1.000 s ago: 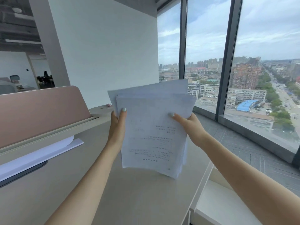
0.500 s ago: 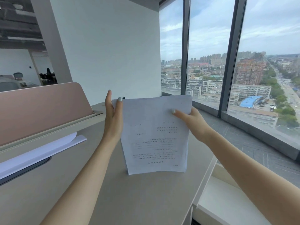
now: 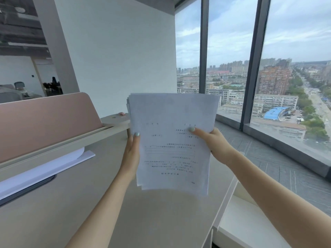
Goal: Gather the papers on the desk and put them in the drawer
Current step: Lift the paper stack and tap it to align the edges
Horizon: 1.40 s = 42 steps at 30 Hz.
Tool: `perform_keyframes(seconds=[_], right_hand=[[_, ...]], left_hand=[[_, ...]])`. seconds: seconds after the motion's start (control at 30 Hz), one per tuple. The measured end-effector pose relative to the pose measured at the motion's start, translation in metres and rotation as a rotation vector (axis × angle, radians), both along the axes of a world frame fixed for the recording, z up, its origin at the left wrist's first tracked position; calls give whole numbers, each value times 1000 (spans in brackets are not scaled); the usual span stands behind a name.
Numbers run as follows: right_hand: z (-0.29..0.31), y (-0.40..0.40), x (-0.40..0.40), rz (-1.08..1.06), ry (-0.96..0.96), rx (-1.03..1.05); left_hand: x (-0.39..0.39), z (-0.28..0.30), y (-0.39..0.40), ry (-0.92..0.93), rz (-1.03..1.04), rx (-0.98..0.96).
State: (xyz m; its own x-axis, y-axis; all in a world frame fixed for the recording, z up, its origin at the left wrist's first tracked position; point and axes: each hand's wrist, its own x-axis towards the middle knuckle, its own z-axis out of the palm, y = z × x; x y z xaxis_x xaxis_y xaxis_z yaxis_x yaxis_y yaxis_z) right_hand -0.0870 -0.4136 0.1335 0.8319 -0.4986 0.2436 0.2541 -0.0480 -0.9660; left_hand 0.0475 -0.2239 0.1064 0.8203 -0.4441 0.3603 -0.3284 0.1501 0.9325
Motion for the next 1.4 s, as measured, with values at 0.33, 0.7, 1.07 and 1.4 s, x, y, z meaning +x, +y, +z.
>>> perform_keyframes(seconds=[0.33, 0.7, 1.07, 1.4], right_hand=[[-2, -2, -2, 9, 5, 96], [-78, 0, -18, 9, 153, 123], [-102, -6, -25, 14, 238, 10], [-72, -16, -98, 240, 365, 46]], left_hand=[[-12, 7, -9, 14, 1, -59], [-42, -70, -10, 245, -7, 45], [-46, -89, -5, 316, 39, 147], [-42, -29, -3, 305, -136, 104]])
